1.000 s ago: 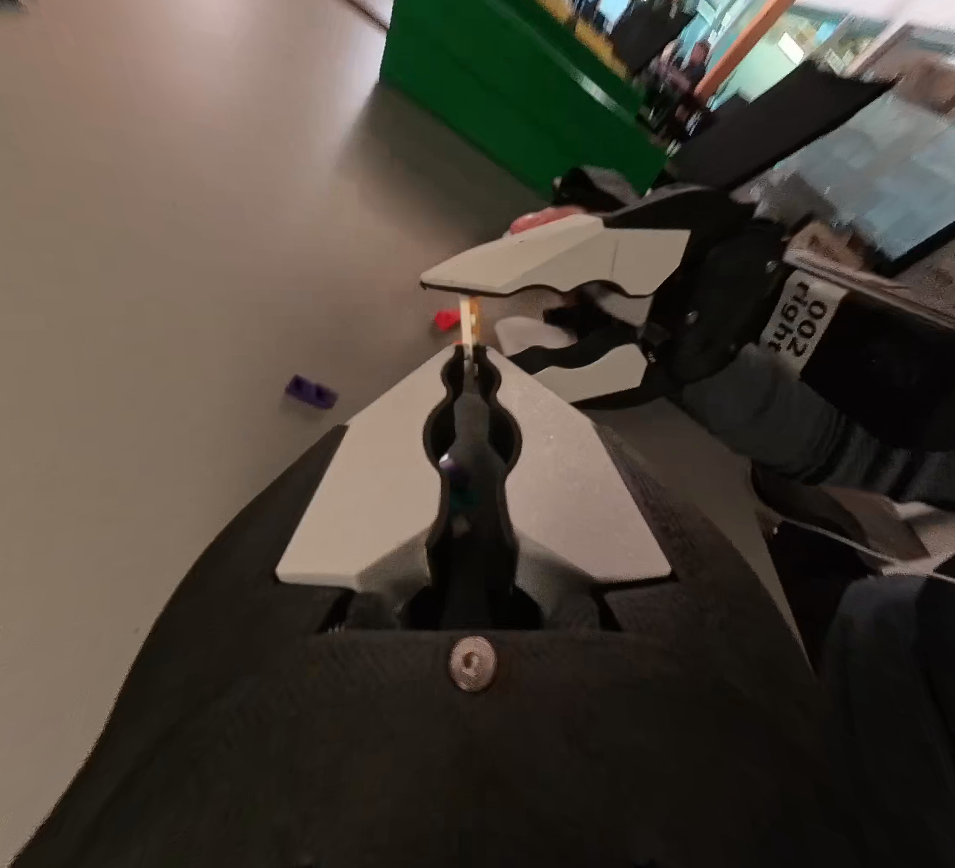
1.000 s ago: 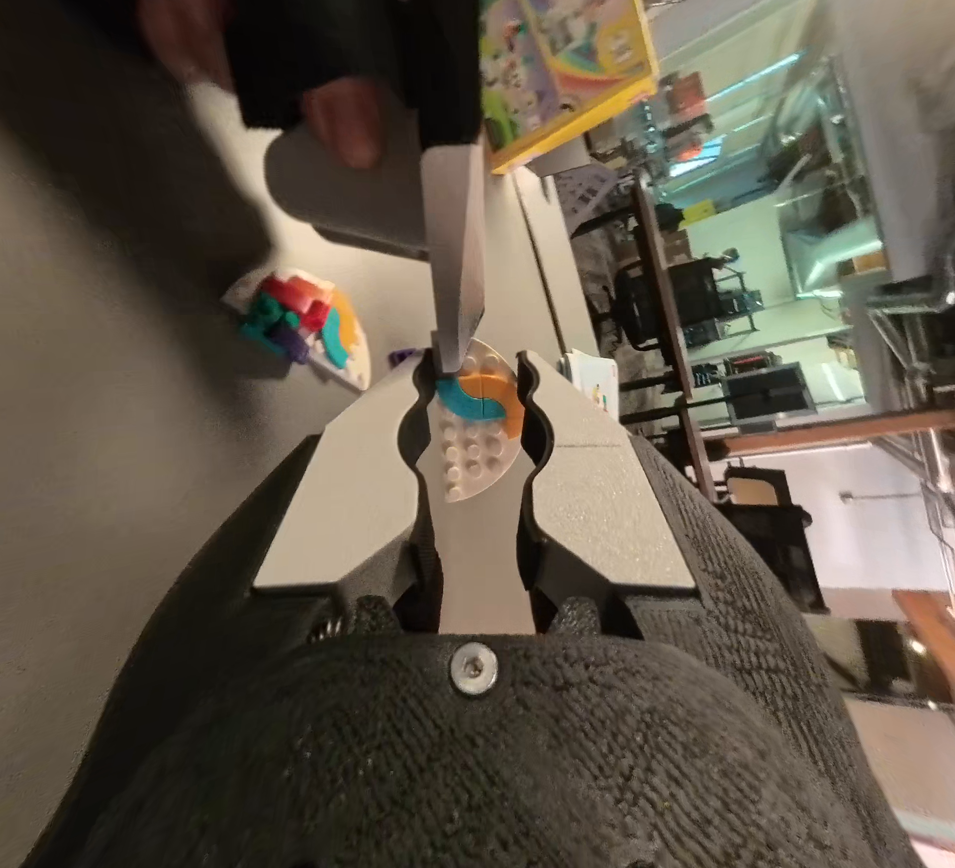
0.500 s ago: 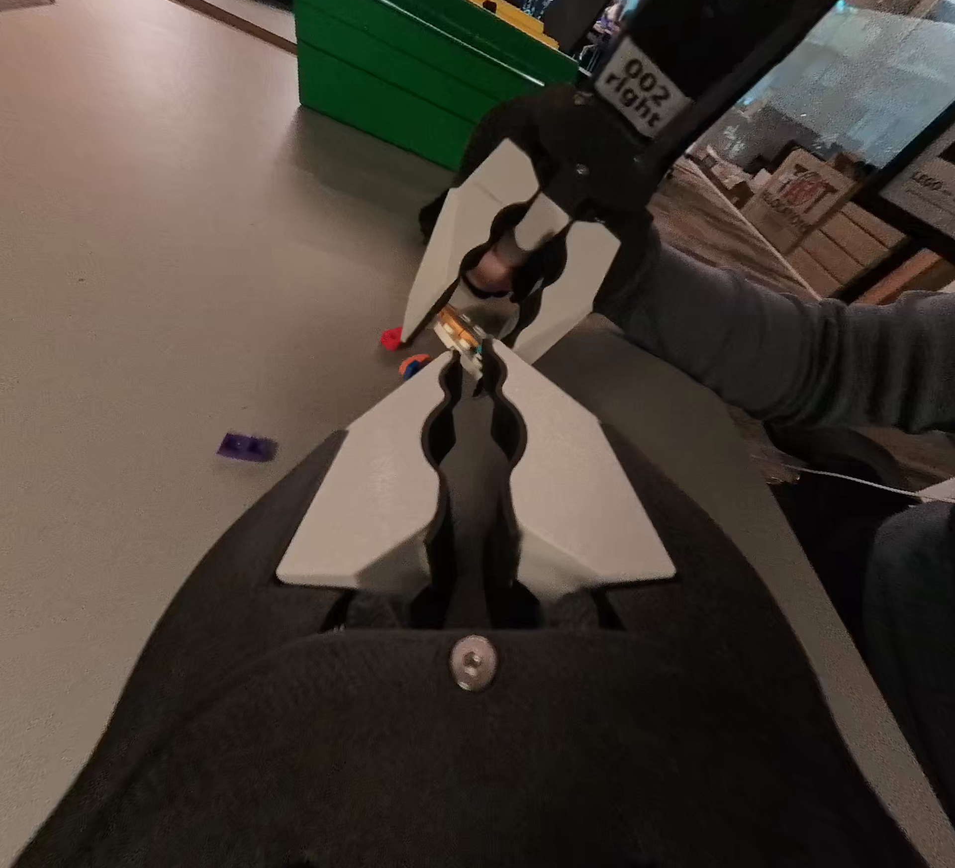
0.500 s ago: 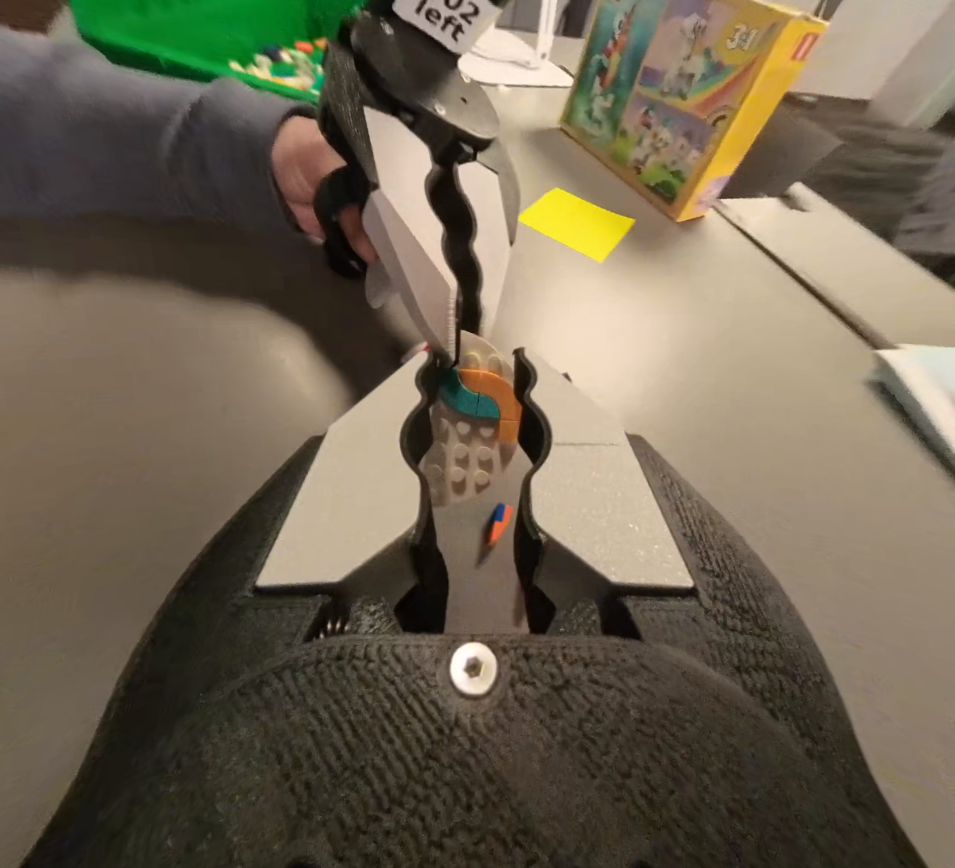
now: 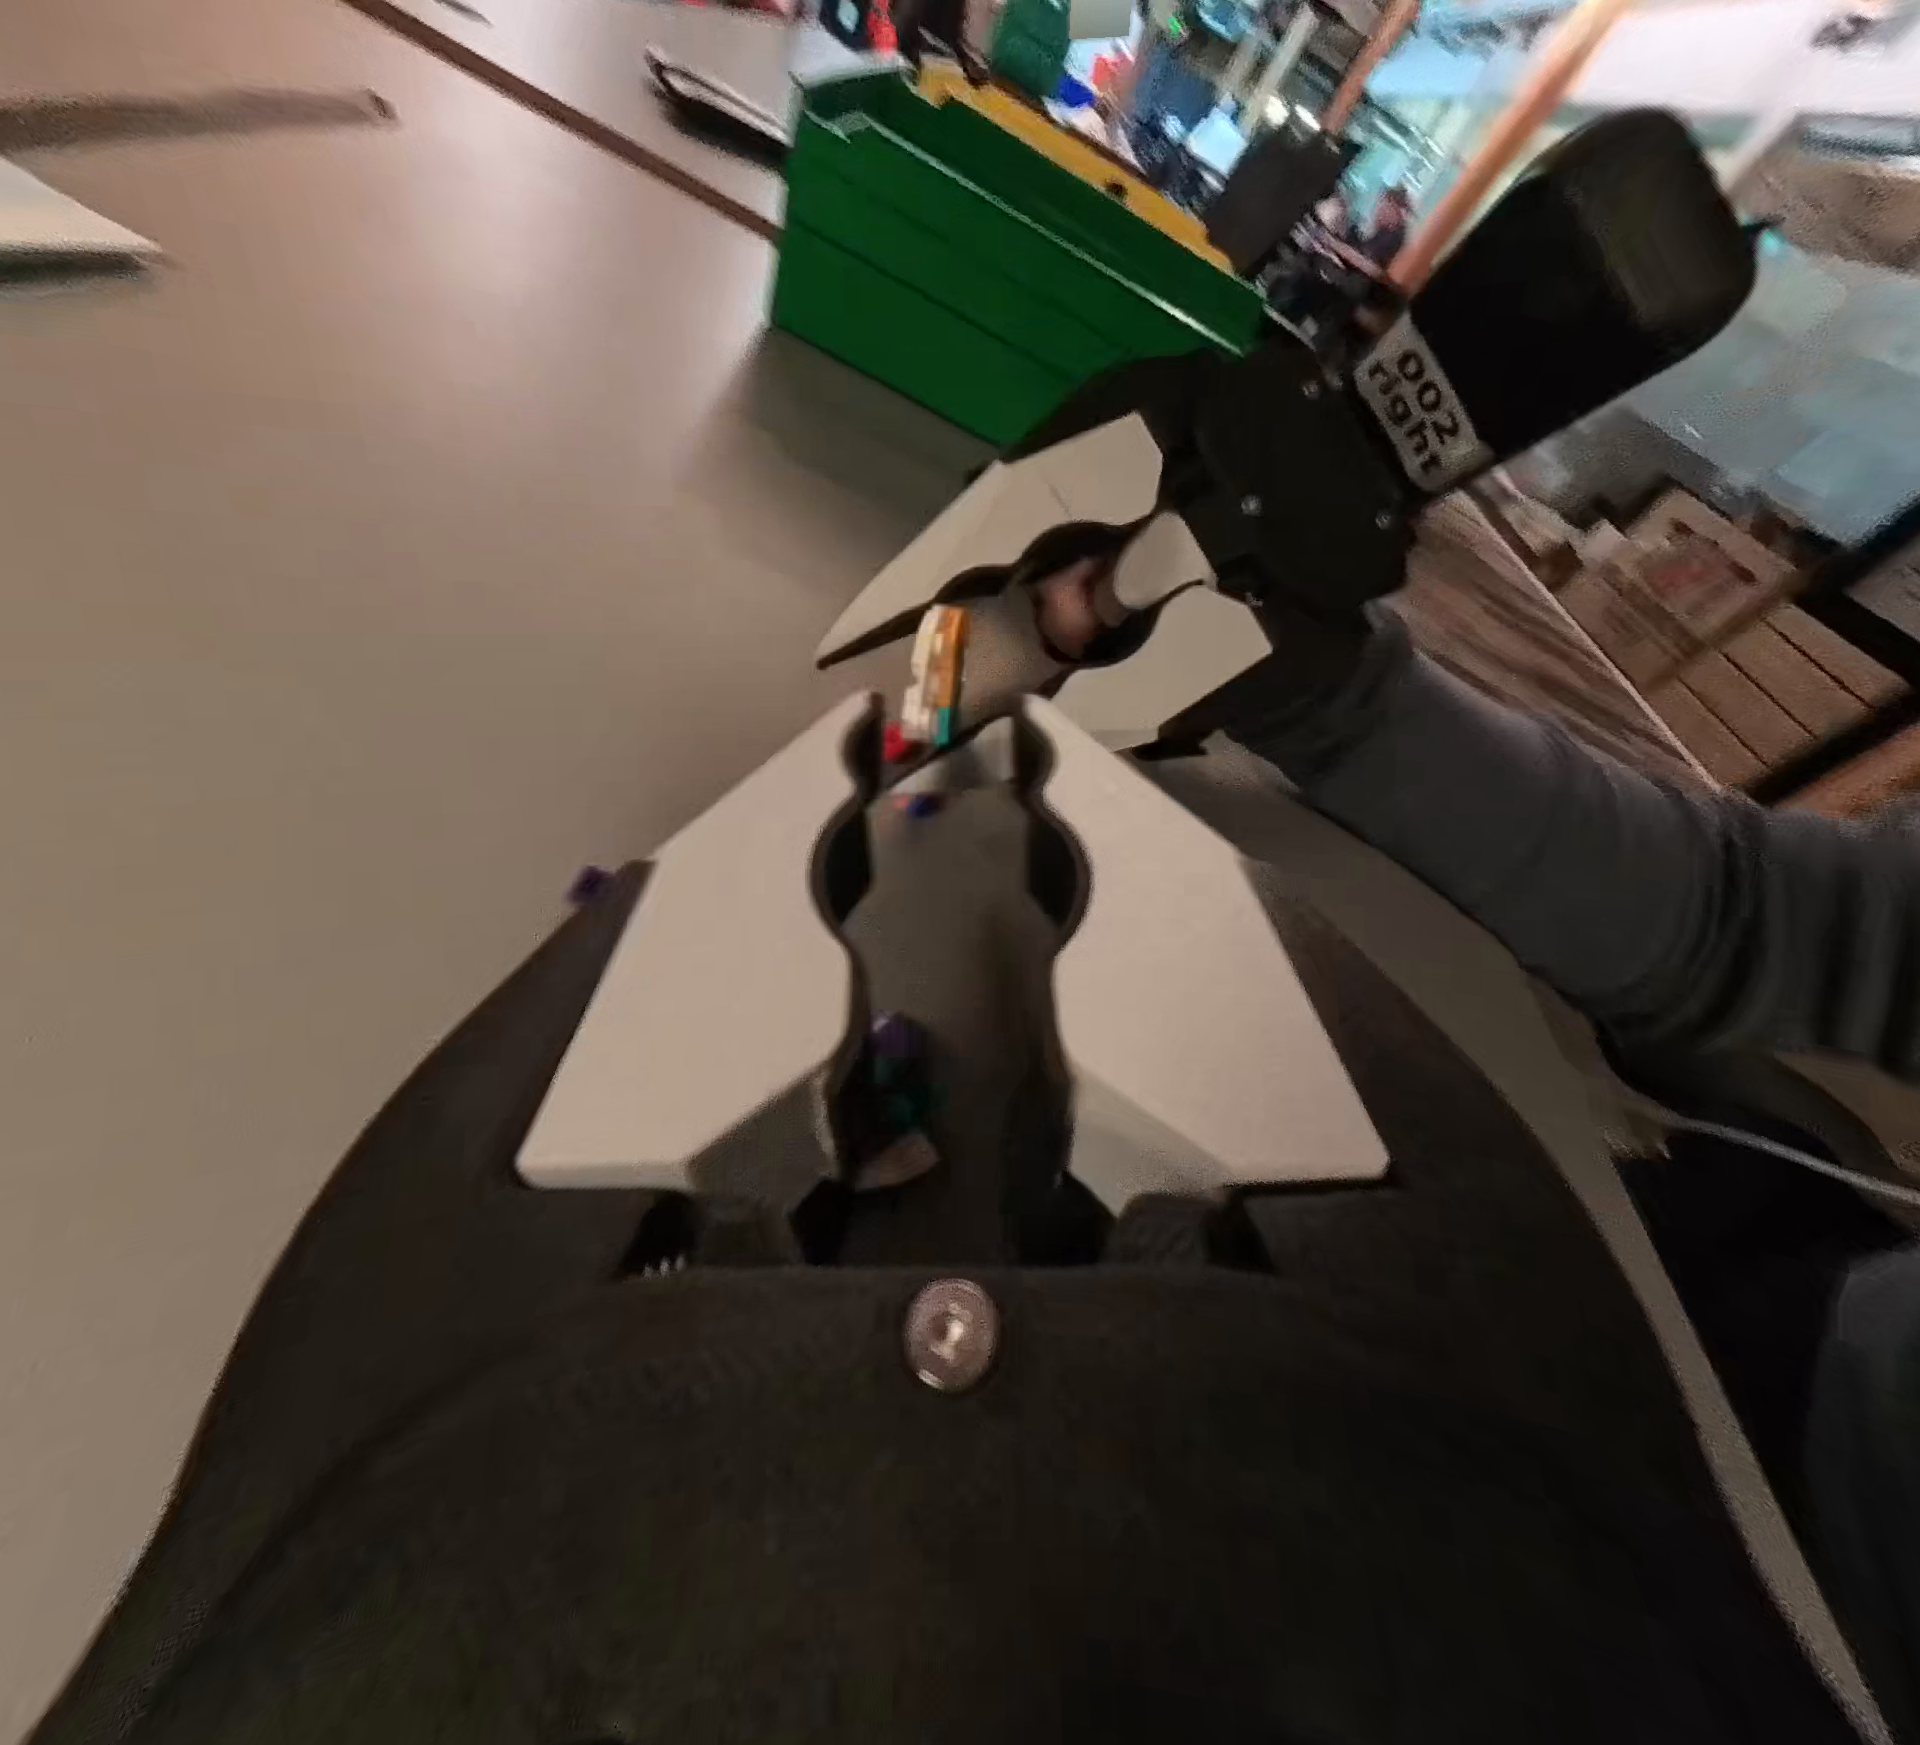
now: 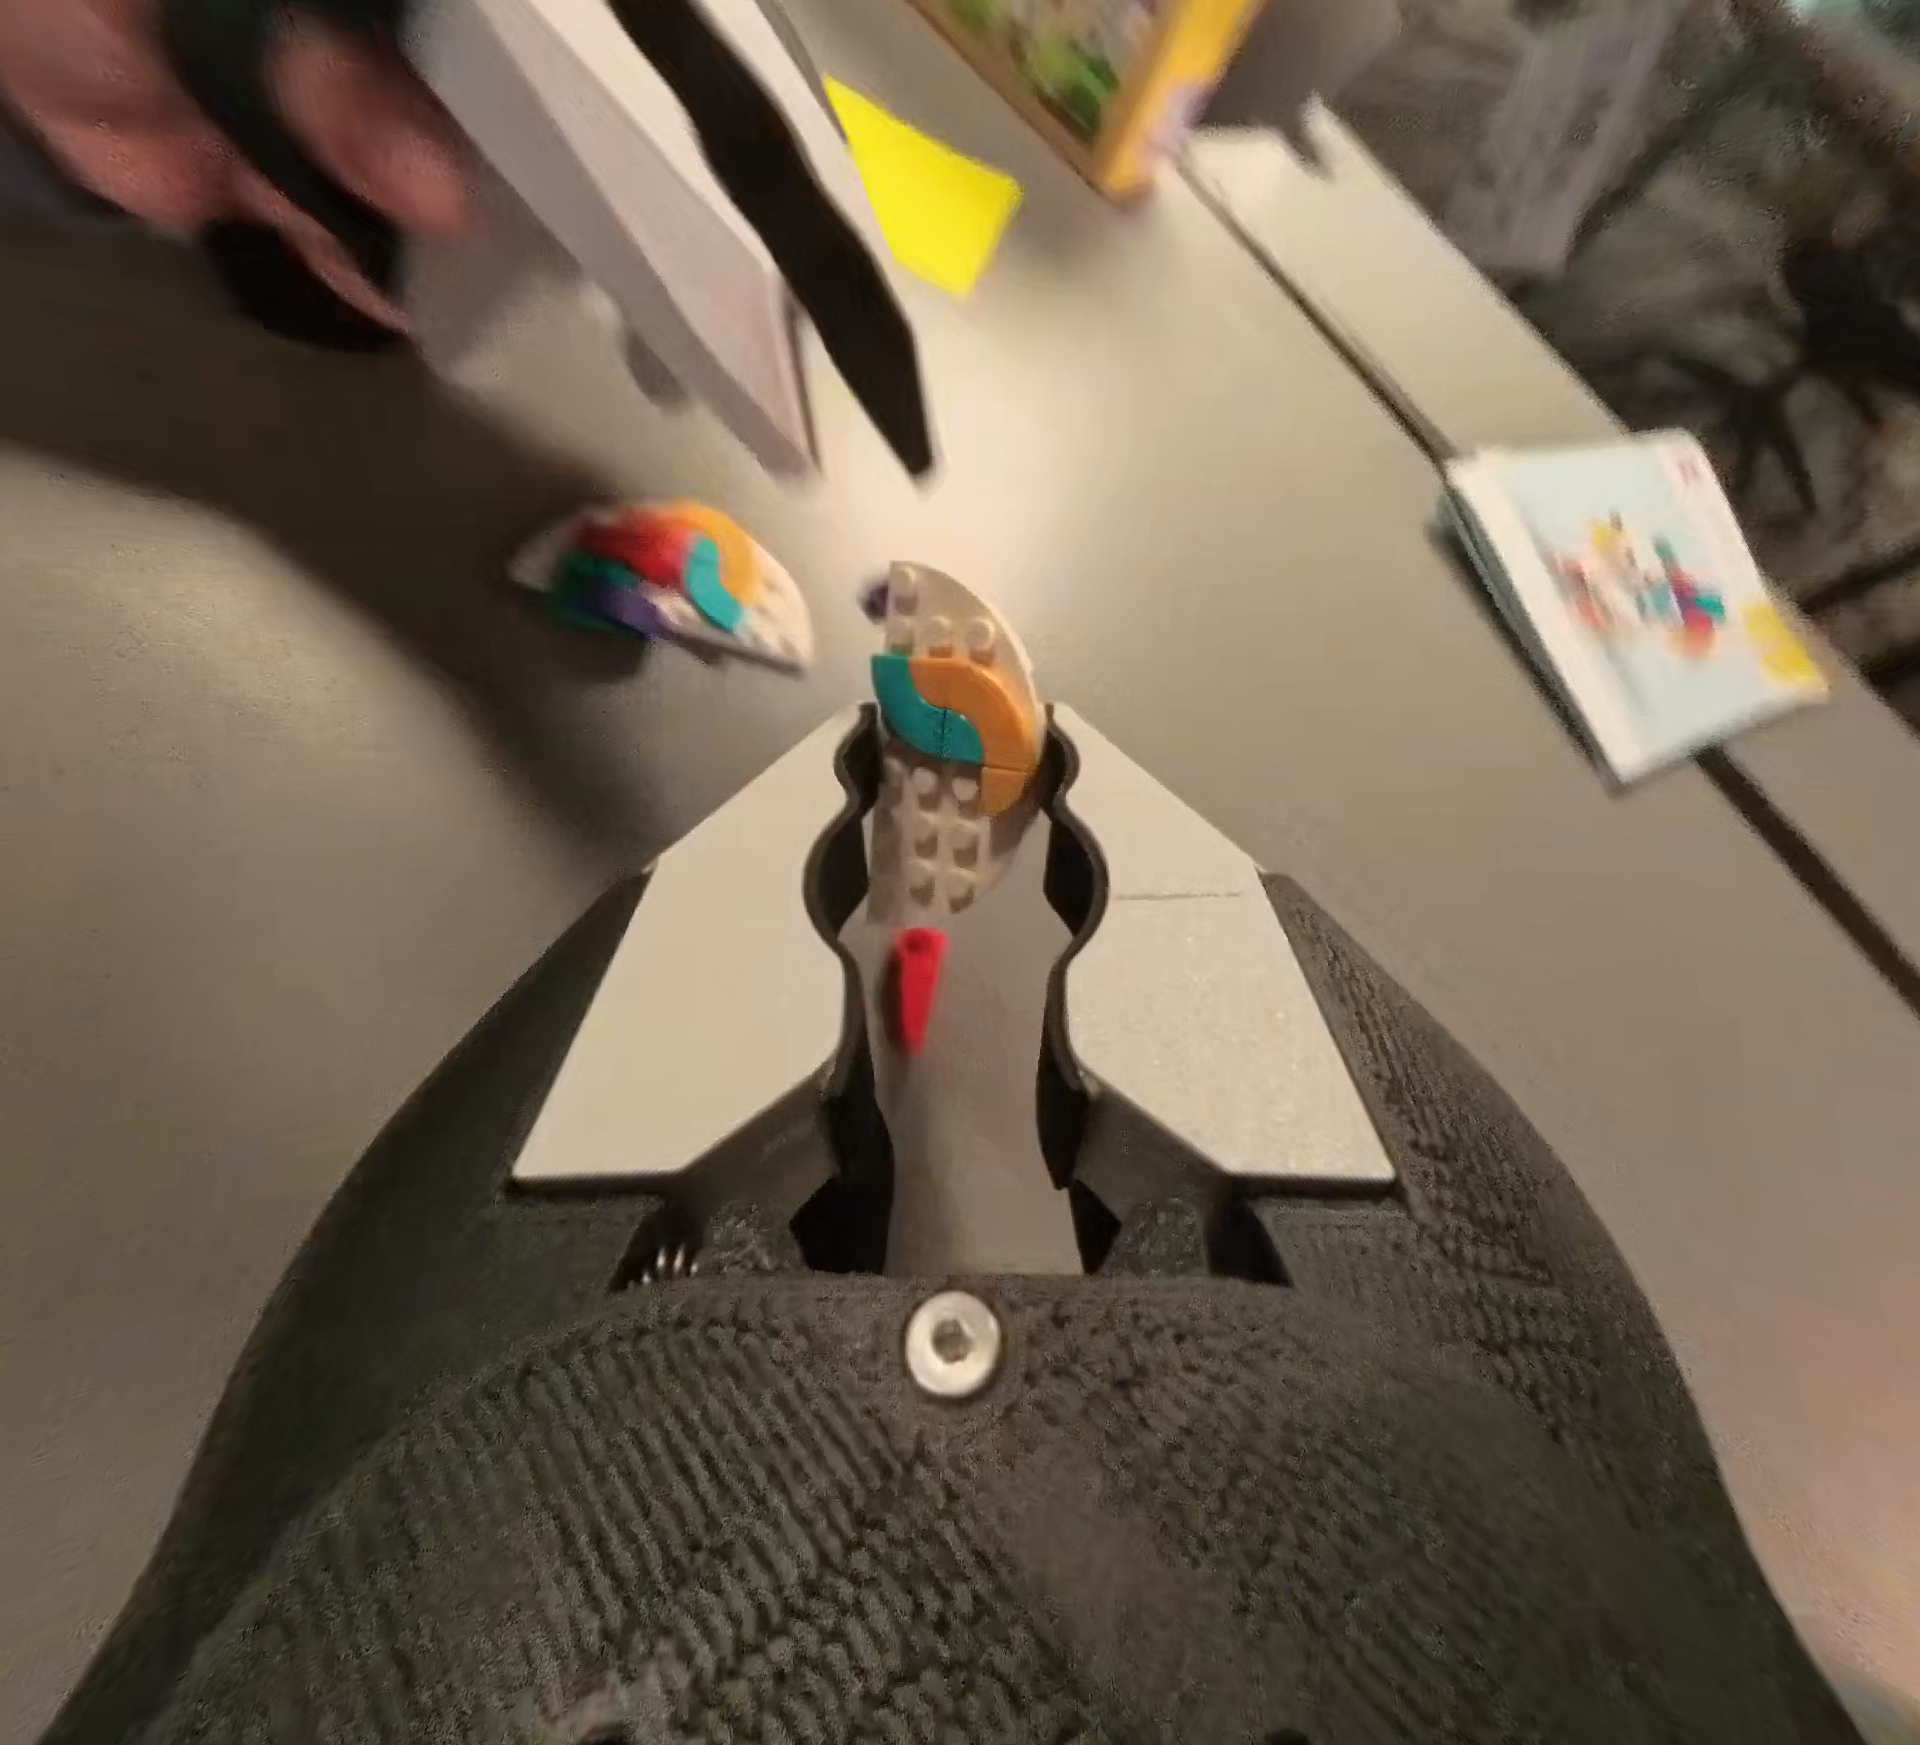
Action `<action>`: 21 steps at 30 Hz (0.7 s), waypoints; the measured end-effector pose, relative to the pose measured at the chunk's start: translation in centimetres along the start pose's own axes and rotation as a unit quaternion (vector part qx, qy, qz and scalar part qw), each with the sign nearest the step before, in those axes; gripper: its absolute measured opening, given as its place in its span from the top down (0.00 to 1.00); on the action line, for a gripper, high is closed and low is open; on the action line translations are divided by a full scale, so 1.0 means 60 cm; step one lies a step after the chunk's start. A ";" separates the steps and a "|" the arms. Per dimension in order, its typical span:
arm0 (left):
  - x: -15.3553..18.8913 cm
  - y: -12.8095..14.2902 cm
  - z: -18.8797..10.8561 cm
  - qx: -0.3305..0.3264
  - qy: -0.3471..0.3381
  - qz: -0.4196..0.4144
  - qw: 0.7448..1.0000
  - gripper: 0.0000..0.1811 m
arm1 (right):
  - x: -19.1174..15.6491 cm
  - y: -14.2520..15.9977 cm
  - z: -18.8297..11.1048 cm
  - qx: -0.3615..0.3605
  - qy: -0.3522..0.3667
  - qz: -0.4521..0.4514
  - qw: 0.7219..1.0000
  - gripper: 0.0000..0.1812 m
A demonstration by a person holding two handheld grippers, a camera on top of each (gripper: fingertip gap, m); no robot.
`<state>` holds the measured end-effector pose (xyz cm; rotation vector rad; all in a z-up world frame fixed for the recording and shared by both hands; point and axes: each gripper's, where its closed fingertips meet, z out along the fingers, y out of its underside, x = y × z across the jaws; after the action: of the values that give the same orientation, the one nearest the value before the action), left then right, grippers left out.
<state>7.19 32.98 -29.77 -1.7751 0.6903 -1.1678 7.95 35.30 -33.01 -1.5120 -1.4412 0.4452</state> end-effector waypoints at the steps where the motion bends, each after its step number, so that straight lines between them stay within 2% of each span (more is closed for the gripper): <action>1: -0.012 -0.007 -0.007 0.012 -0.024 0.002 1.000 0.83 | 0.015 0.021 -0.001 -0.036 0.018 0.019 0.999 0.85; 3: -0.042 -0.021 -0.026 0.034 -0.086 0.025 0.995 0.77 | 0.035 0.058 -0.005 -0.098 0.045 0.056 0.993 0.85; 5: -0.062 -0.037 -0.045 0.063 -0.137 0.052 0.987 0.64 | 0.050 0.078 -0.009 -0.127 0.064 0.089 0.986 0.84; 8: -0.066 -0.060 -0.061 0.112 -0.160 0.083 0.977 0.39 | 0.064 0.085 -0.014 -0.120 0.076 0.133 0.981 0.84; 10: -0.076 -0.062 -0.065 0.113 -0.184 0.104 0.971 0.17 | 0.070 0.091 -0.015 -0.119 0.082 0.152 0.978 0.77; 11: -0.083 -0.060 -0.066 0.106 -0.202 0.114 0.967 0.13 | 0.076 0.092 -0.017 -0.118 0.092 0.152 0.977 0.74; 15: -0.087 -0.056 -0.062 0.087 -0.230 0.147 0.958 0.13 | 0.092 0.083 -0.021 -0.104 0.131 0.131 0.977 0.62; 17: -0.088 -0.055 -0.062 0.085 -0.236 0.151 0.956 0.13 | 0.093 0.058 -0.024 -0.076 0.141 0.089 0.983 0.60; 18: -0.092 -0.056 -0.064 0.085 -0.242 0.146 0.955 0.13 | 0.086 0.041 -0.024 -0.056 0.137 0.066 0.987 0.60; 20: -0.102 -0.058 -0.072 0.091 -0.258 0.135 0.952 0.20 | 0.053 0.013 -0.018 -0.028 0.096 0.031 0.994 0.60; 21: -0.101 -0.058 -0.073 0.092 -0.252 0.132 0.954 0.16 | 0.037 0.003 -0.014 -0.022 0.079 0.020 0.996 0.60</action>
<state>0.69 37.89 -28.51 -1.6653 0.4734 -0.5434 9.25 37.02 -31.97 -1.5768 -1.3068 0.3129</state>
